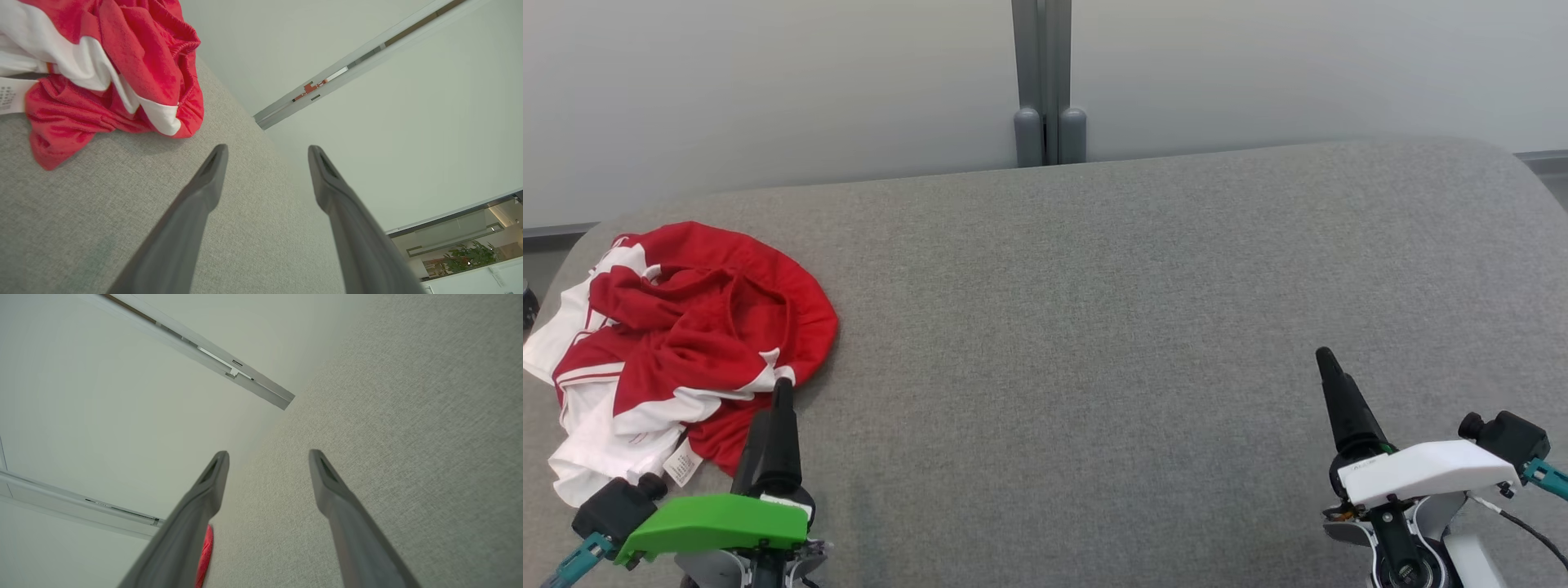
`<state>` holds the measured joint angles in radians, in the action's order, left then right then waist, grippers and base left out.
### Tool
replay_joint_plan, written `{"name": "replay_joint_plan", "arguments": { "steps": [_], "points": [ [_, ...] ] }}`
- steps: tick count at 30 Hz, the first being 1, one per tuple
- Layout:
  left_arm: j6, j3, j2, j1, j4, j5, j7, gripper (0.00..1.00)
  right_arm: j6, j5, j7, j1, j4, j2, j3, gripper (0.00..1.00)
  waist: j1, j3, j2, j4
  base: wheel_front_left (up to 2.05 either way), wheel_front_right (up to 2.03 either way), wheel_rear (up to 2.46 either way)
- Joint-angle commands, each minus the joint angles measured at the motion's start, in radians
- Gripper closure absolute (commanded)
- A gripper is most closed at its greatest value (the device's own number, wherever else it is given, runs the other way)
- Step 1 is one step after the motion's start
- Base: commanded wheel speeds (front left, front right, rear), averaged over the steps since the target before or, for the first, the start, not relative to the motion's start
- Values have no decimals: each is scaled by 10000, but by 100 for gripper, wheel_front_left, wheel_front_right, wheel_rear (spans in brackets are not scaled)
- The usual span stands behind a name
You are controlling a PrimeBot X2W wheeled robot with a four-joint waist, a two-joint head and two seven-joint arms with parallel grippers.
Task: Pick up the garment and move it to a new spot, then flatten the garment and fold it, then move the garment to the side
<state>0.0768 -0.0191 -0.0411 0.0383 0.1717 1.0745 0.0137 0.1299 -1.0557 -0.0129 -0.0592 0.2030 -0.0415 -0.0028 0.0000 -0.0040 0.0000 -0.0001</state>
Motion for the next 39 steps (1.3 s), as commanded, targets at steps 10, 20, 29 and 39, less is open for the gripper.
{"name": "replay_joint_plan", "arguments": {
  "steps": [10,20,29,39],
  "points": [
    [-336,390,-112,-210,-431,-2402,544,0,7,2067,-550,110,-377,-66,459,0,0,-107,0,-12,0,0,0],
    [-475,785,-252,-376,-568,-3783,868,0,8,3247,-872,225,-486,-73,641,0,0,-161,0,-15,0,0,0],
    [-505,1058,-322,-544,-656,-4801,1137,0,8,4432,-1139,398,-578,-79,859,0,0,-213,0,14,0,0,0],
    [-519,1057,-232,-739,-753,-5745,1402,0,9,5529,-1411,497,-640,-85,1071,0,0,-347,0,46,0,0,0]
  ]
}}
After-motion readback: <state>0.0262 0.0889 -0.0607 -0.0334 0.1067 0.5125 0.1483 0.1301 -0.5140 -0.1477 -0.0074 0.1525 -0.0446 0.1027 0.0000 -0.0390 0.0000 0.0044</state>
